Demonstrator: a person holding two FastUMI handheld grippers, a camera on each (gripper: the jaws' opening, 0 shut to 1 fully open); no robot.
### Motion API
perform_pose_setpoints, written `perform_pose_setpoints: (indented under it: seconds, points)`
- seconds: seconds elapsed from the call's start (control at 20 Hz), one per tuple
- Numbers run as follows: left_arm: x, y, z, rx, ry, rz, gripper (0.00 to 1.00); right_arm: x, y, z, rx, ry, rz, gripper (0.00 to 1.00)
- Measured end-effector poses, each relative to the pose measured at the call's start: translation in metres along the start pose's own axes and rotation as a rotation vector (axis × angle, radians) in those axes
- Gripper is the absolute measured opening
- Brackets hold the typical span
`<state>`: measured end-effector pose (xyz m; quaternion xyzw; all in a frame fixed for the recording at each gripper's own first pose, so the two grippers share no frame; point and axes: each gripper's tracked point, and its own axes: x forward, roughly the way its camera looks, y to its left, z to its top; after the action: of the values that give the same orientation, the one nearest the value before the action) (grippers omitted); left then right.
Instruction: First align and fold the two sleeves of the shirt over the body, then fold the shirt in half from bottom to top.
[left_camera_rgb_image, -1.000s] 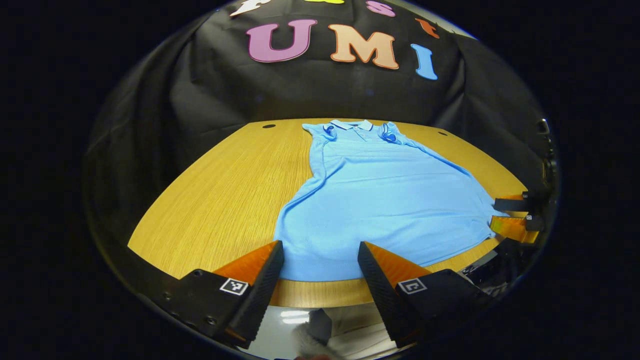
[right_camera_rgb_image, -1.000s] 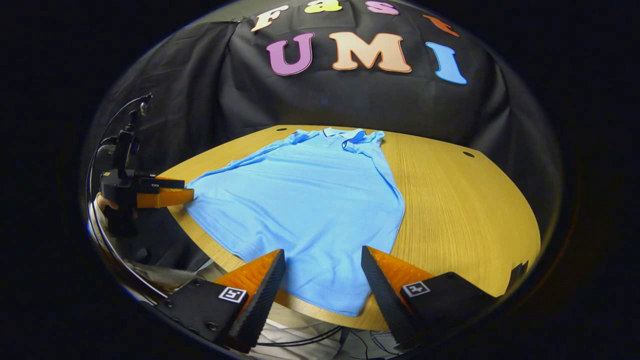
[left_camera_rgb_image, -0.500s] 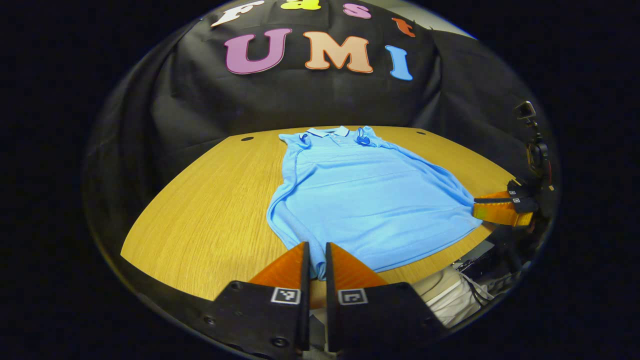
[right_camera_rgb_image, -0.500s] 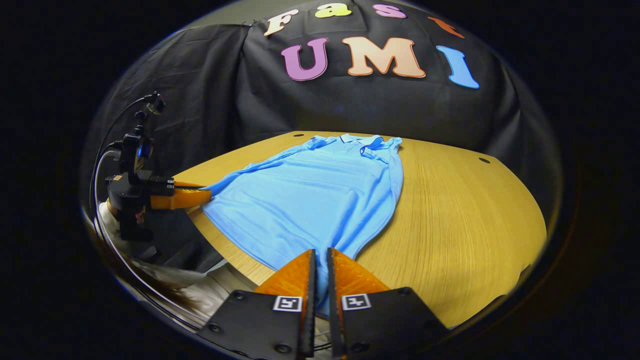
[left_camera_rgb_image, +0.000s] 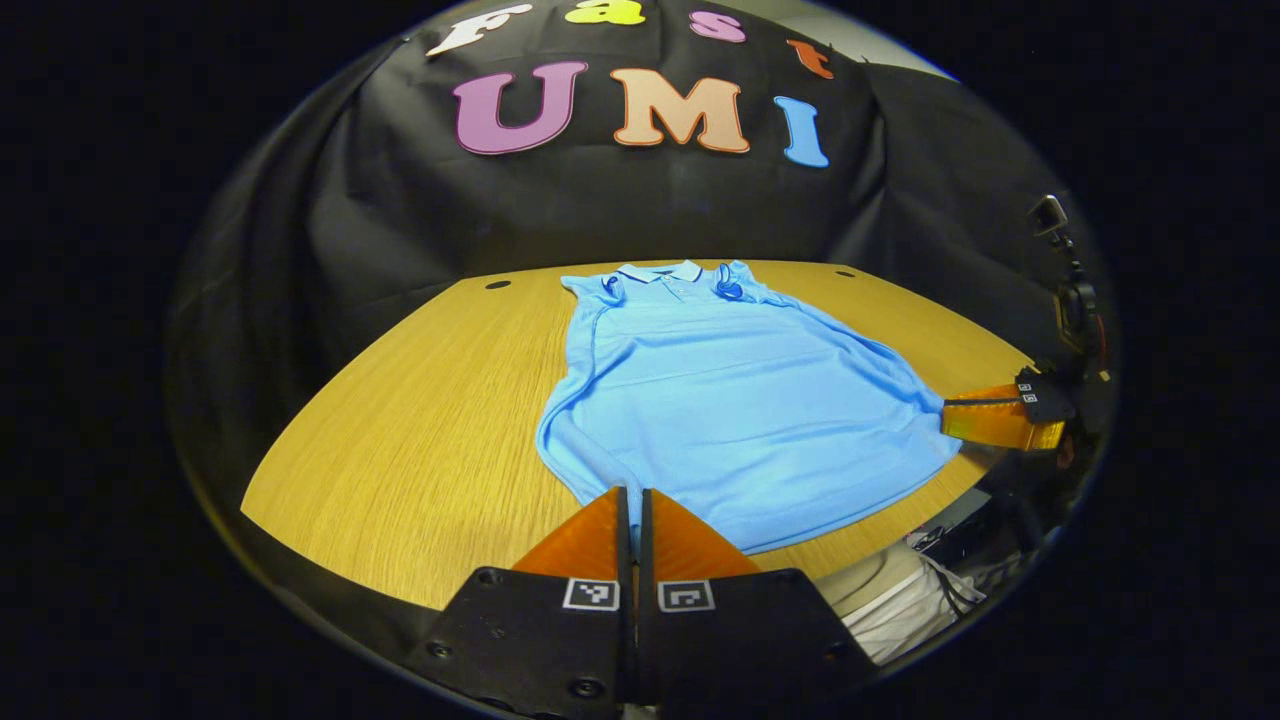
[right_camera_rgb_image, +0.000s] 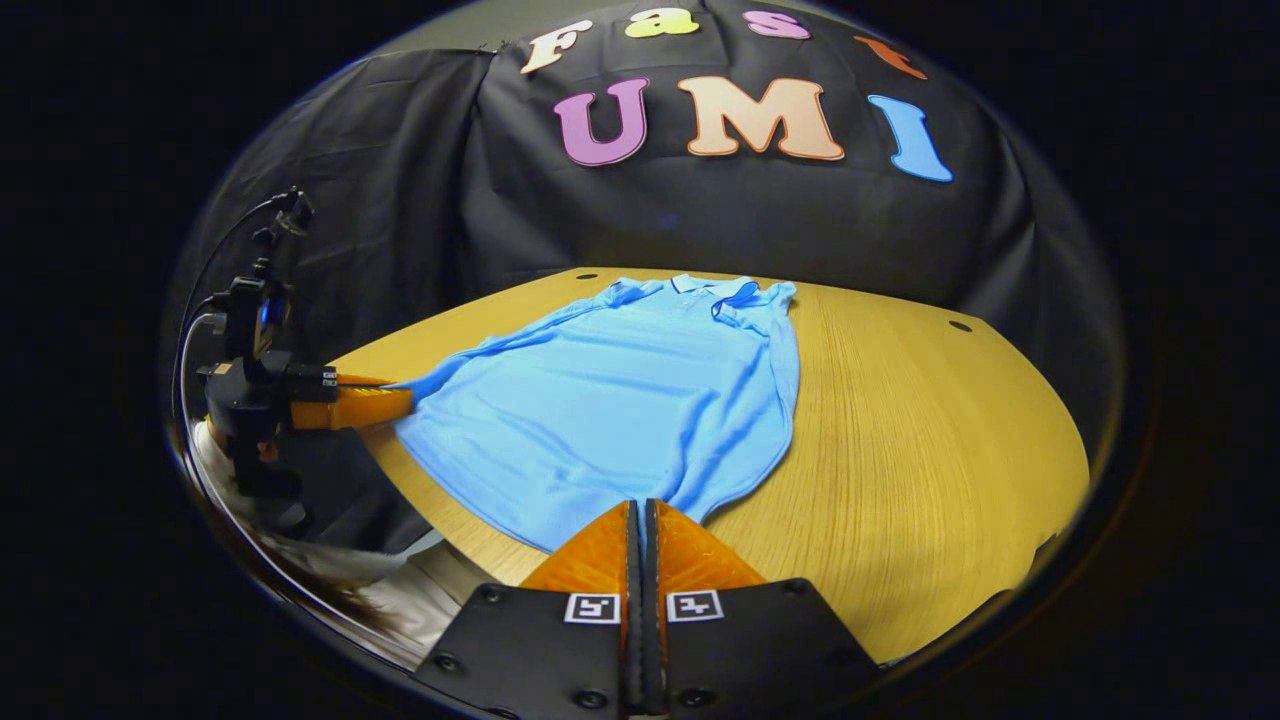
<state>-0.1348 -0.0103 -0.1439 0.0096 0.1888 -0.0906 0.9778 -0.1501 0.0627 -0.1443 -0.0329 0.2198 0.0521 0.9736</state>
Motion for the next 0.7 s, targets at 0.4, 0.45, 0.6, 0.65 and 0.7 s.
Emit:
perform_pose_setpoints:
  seconds: [0.4,0.45,0.6,0.65,0.7]
  points:
    - [0.045,0.017,0.077,0.009,-0.066,-0.047,0.0,0.043,-0.036,0.074,-0.097,-0.084,-0.09,0.03]
    - [0.054,0.02,0.09,0.0,-0.077,-0.053,0.0,0.052,-0.042,0.084,-0.096,-0.086,-0.101,0.03]
    - [0.081,0.029,0.124,-0.04,-0.086,-0.076,0.0,0.078,-0.055,0.115,-0.105,-0.082,-0.105,0.03]
    - [0.091,0.033,0.136,-0.047,-0.091,-0.077,0.0,0.087,-0.059,0.128,-0.112,-0.088,-0.106,0.02]
    - [0.102,0.037,0.148,-0.051,-0.099,-0.077,0.0,0.096,-0.065,0.142,-0.123,-0.096,-0.121,0.02]
